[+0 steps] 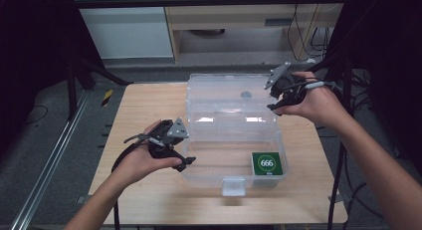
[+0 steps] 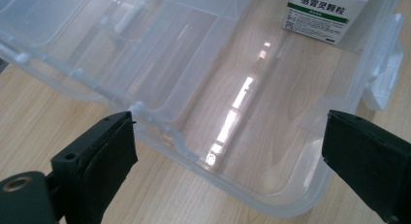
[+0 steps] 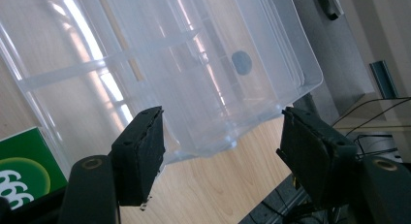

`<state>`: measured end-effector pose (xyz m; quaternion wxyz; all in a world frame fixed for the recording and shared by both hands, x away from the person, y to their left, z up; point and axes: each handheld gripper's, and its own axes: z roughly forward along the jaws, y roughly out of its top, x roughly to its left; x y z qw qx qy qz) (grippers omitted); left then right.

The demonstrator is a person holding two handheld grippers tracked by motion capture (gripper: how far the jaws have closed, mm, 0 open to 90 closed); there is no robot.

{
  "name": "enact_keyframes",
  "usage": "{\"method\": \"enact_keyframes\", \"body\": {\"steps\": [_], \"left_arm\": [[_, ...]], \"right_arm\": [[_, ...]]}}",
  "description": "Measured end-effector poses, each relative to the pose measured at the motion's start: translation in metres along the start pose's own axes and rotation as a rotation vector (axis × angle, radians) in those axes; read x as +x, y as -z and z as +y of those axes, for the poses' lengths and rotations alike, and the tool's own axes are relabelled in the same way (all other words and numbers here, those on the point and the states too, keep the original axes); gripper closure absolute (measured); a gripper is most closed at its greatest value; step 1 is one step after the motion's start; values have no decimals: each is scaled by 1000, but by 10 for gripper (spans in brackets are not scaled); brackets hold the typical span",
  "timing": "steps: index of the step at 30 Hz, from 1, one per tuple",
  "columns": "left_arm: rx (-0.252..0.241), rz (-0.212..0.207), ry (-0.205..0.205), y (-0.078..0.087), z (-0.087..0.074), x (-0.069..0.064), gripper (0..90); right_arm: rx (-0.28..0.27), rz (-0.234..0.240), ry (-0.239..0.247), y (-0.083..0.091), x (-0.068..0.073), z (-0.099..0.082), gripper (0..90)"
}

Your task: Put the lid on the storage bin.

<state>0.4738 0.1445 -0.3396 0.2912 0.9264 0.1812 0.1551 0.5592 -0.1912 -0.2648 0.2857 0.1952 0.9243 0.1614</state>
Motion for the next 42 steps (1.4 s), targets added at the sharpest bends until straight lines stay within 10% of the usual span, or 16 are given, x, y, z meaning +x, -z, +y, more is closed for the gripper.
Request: {"method": "enact_keyframes", "body": {"steps": [19,42], "left_arm": [[49,-90,-108,-23,15,-21,106],[86,-131,-129,-31,6,-32,165]], "right_arm": [[0,75,131,-28,0,4,522],[41,157,276,-49,19,17,786]]}}
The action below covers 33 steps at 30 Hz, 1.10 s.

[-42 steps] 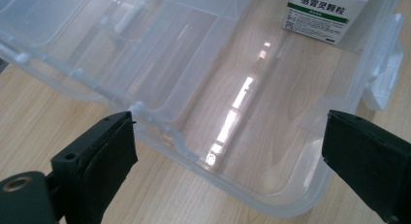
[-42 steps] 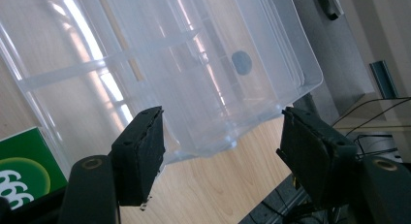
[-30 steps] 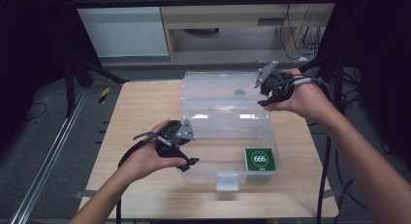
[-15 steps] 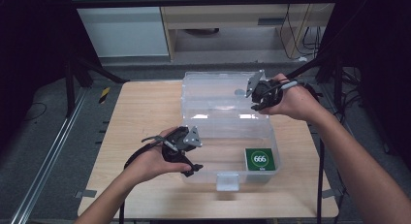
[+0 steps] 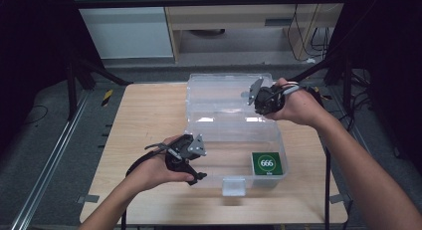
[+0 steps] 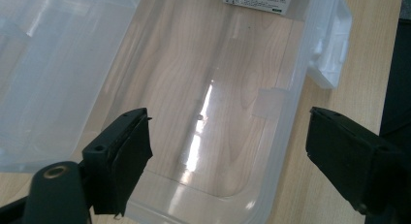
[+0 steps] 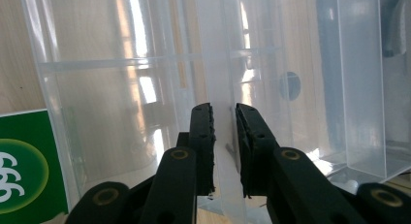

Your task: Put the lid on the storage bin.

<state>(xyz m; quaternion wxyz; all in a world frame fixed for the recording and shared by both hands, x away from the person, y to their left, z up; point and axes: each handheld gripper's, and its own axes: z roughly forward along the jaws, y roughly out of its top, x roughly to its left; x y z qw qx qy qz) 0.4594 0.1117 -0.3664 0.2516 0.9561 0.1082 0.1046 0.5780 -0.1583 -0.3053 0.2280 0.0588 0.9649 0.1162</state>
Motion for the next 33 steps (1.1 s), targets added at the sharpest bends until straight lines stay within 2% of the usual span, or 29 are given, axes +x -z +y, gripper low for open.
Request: {"method": "enact_keyframes", "body": {"steps": [4,6,10,19,23,28,33], "left_arm": [[15,-6,-11,0,-1,-2,209],[23,-12,-24,-1,-1,-3,271],[61,-48,-68,-5,-1,-9,374],[122,-102,-109,-23,-1,-18,560],[145,-106,-112,-29,-1,-20,623],[145,-108,-114,-31,-2,-19,676],[142,-96,-118,-33,-3,-20,774]], "right_arm": [[1,0,11,0,0,1,793],[3,-2,10,0,0,0,794],[4,-5,9,-1,1,0,793],[4,-9,6,-1,1,0,792],[1,-8,6,-1,1,0,793],[0,-9,5,-1,1,0,793],[-1,-11,12,-2,1,0,794]]}}
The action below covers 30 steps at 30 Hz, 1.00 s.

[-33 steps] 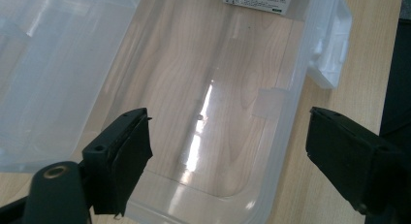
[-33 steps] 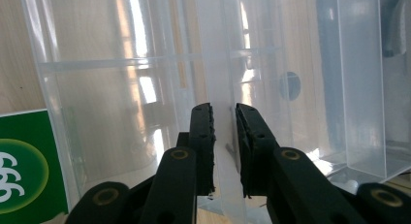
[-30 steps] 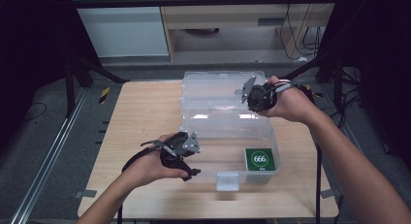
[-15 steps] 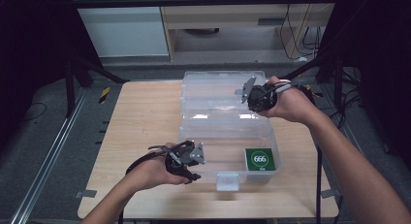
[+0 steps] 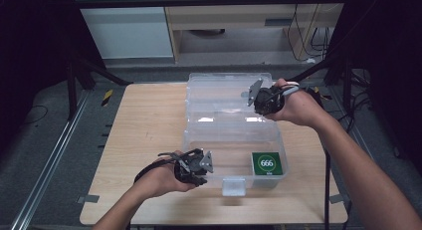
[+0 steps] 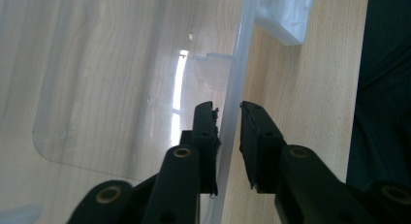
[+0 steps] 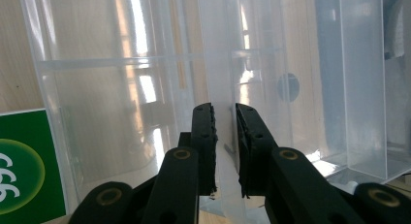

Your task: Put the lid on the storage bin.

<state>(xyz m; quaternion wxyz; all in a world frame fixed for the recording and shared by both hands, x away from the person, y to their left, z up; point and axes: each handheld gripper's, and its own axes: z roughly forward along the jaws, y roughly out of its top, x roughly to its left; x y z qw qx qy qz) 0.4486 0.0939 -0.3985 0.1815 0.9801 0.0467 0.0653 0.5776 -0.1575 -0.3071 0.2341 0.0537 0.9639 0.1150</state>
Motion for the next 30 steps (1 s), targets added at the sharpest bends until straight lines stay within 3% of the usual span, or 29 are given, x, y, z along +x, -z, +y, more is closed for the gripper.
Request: {"method": "enact_keyframes", "body": {"steps": [8,16,26,30], "left_arm": [[-35,26,56,-1,-3,-2,802],[-47,48,71,-1,-4,-5,798],[-55,51,96,-2,-4,-6,795],[-45,62,85,-2,-4,-6,791]], "right_arm": [[6,-11,29,2,4,4,819],[-11,14,15,8,7,5,849],[-51,6,28,19,18,5,861],[-58,-11,42,24,26,5,861]]}}
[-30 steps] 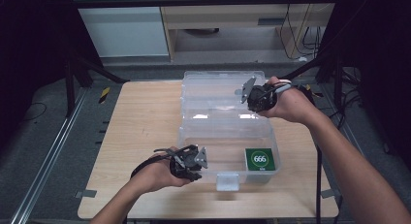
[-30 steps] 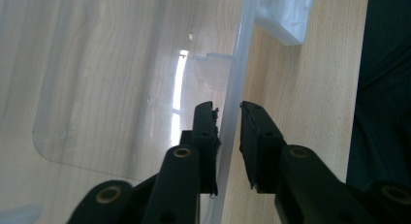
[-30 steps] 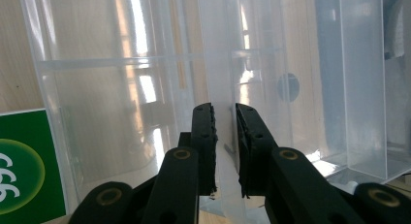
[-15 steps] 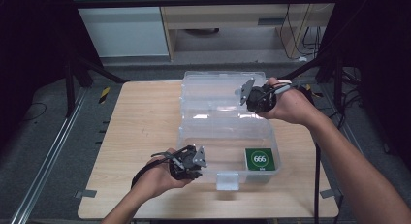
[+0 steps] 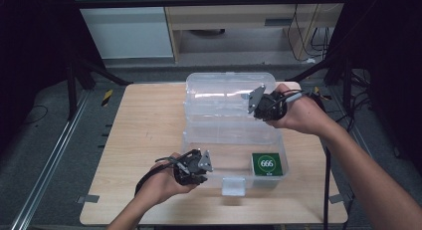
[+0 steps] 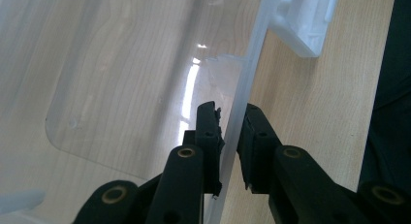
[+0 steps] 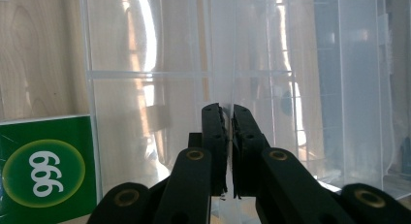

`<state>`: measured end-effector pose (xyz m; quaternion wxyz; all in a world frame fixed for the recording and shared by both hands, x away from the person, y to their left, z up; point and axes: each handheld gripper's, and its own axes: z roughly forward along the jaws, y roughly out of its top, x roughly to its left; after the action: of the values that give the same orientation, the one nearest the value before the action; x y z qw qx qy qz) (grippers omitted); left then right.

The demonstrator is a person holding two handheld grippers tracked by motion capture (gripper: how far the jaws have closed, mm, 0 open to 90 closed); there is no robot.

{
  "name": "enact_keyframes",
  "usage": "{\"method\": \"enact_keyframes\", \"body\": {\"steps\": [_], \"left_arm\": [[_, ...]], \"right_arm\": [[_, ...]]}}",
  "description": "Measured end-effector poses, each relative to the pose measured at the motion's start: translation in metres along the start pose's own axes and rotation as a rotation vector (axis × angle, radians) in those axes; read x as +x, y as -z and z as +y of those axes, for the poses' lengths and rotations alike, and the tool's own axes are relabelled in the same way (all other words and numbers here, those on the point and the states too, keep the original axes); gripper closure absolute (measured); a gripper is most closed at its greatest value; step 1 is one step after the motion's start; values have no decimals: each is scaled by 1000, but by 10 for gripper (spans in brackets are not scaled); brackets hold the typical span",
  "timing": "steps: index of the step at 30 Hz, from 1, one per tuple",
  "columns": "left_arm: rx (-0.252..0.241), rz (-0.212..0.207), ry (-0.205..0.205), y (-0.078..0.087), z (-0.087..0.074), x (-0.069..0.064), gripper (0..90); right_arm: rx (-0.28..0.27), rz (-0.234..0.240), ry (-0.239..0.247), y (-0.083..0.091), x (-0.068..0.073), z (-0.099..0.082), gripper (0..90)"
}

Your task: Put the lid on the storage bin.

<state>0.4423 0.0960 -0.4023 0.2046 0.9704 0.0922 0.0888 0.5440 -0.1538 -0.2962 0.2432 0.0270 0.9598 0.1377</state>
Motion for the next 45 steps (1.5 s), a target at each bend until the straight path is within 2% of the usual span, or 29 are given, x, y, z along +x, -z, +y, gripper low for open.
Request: {"method": "enact_keyframes", "body": {"steps": [13,18,23,28,31,45], "left_arm": [[8,20,9,0,1,-2,780],[14,30,-1,0,1,-3,777],[14,38,3,0,1,-4,776],[2,50,11,-2,2,-2,774],[3,51,10,-3,3,-1,776],[-19,52,30,-4,0,-2,771]], "right_arm": [[-24,-35,22,14,23,-1,858],[-29,-50,35,17,31,-1,856],[-19,-57,33,16,31,0,852],[-16,-62,15,10,20,-2,848],[-15,-69,7,8,18,-1,849],[-51,-102,26,17,40,-1,853]]}}
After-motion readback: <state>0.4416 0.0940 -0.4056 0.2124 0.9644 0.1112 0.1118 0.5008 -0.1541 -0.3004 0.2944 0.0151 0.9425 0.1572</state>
